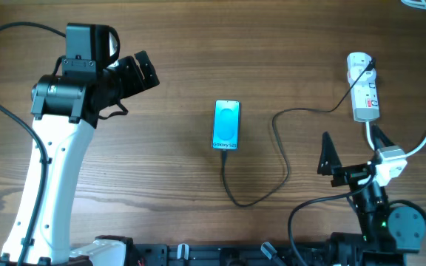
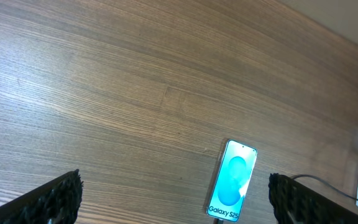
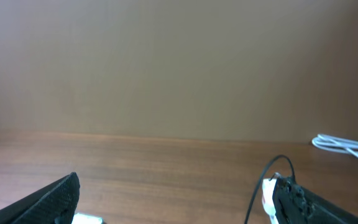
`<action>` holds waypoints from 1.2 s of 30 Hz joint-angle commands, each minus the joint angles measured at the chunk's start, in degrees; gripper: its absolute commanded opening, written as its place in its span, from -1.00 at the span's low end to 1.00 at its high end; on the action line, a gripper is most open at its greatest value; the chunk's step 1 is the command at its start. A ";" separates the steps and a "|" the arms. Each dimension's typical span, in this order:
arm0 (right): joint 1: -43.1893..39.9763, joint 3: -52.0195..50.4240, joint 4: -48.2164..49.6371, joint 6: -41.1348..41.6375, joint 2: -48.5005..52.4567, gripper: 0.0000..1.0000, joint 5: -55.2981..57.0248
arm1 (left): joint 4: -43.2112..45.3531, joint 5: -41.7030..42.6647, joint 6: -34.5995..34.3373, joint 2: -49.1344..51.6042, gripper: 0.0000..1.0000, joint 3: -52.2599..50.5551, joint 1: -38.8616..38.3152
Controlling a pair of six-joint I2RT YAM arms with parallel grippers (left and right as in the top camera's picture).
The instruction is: Plug charger to phone and switch on socket
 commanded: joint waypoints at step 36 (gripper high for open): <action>5.84 -16.85 7.78 -4.07 -5.73 1.00 6.32 | 0.00 -0.98 -0.28 0.28 1.00 -0.11 0.20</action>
